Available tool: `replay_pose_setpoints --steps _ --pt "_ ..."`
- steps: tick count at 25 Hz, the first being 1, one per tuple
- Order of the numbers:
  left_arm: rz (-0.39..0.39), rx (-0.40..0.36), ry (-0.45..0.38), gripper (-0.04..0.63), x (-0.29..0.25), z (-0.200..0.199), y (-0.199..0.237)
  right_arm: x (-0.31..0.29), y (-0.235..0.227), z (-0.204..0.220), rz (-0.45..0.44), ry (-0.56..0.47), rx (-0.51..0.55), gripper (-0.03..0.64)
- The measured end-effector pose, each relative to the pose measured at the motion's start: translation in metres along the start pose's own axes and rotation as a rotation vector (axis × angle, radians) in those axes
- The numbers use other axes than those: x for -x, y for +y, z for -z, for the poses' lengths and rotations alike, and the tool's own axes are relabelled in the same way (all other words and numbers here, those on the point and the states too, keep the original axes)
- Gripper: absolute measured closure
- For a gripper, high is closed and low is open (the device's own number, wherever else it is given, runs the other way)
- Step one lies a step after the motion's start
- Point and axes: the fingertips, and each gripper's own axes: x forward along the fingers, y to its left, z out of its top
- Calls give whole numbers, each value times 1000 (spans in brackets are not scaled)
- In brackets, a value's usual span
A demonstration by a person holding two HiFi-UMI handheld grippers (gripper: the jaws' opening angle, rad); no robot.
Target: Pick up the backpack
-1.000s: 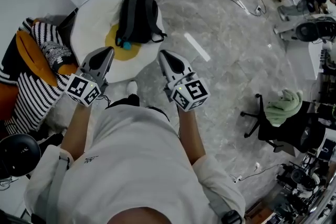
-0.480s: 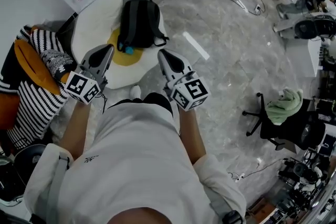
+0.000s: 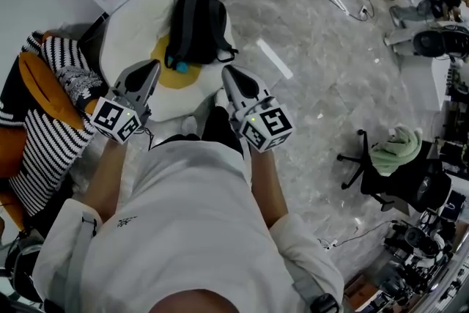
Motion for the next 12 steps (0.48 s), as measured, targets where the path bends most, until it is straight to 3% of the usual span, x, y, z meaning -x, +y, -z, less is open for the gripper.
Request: replay_pose_setpoints --steps 12 --pt "-114 35 39 594 -34 15 40 -51 -59 8 -78 47 -7 609"
